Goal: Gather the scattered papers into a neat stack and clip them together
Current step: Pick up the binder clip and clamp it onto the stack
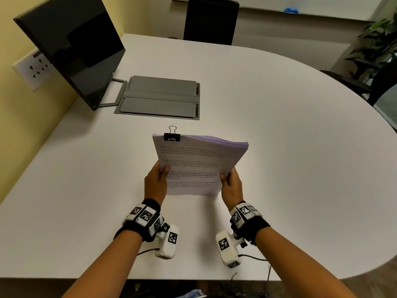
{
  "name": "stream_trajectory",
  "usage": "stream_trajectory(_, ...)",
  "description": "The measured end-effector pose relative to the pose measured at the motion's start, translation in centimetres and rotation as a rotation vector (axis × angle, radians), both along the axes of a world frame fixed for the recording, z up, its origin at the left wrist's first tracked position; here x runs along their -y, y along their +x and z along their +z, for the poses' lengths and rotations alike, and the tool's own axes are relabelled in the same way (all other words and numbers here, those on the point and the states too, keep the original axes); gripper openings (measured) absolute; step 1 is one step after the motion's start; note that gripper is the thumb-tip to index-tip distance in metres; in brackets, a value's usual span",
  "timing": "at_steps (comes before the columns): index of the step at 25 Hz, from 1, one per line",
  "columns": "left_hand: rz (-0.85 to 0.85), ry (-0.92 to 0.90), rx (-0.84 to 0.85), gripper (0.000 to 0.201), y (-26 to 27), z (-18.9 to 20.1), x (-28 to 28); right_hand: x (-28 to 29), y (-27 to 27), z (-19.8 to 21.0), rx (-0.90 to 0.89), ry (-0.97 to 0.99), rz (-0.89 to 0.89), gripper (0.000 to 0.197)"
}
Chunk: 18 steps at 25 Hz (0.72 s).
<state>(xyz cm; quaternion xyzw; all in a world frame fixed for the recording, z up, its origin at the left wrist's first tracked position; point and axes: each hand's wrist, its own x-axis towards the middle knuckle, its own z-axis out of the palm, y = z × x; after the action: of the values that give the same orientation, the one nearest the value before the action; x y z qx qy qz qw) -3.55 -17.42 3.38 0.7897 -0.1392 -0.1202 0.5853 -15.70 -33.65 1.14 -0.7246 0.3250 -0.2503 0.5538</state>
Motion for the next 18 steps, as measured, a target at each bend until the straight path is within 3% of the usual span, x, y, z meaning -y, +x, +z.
stream_trajectory(6,-0.077,0.200,-0.006,0.029,-0.4,-1.4,-0.6,0.3,-0.5,-1.6,-0.139,-0.108,0.046,0.031)
stream_trajectory(11,0.013,0.349,0.089,0.022,-0.3,-1.6,-1.7,0.6,-0.4,-1.6,-0.124,-0.243,0.014,0.013)
stream_trajectory(14,0.076,0.320,0.107,0.018,0.0,-0.5,-2.9,0.7,0.2,-0.8,-0.120,-0.292,0.055,0.003)
stream_trajectory(18,0.181,0.278,0.124,0.020,2.0,1.2,-4.8,-0.3,2.6,0.3,-0.106,-0.214,0.098,0.015)
